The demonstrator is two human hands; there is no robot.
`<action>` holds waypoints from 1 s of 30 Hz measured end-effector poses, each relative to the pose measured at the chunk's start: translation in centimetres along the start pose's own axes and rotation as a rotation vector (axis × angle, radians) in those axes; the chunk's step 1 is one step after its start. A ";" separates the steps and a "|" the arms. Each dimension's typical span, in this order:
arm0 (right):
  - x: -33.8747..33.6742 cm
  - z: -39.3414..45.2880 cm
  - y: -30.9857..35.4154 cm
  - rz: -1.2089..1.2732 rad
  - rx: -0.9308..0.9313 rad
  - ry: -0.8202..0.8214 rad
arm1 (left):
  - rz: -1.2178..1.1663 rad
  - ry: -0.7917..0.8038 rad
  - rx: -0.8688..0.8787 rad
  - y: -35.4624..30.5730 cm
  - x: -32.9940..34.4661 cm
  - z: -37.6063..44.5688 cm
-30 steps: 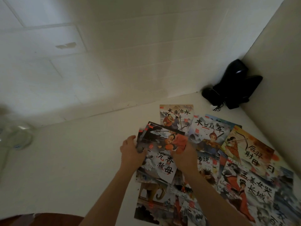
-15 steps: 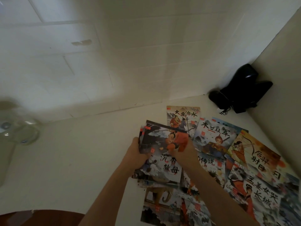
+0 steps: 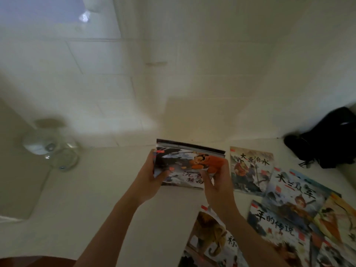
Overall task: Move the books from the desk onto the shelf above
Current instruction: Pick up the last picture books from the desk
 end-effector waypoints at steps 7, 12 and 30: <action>1.7 -2.4 -2.5 -0.019 0.095 -0.062 | -0.025 -0.179 -0.040 4.7 0.9 -0.2; 1.1 -3.3 -4.7 -0.078 0.147 -0.078 | -0.016 -0.162 -0.048 6.0 1.7 0.3; -0.6 1.2 32.4 0.312 -0.340 -0.167 | 0.031 -0.560 0.524 -26.7 -12.9 -23.2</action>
Point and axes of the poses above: each hand's wrist, its own z-axis towards the middle knuckle, its own x-axis out of the palm, y = z × x, the point moved 10 cm from there along z, towards the middle knuckle, and after that the axes turned 10 degrees about -x, right-handed, at the moved point
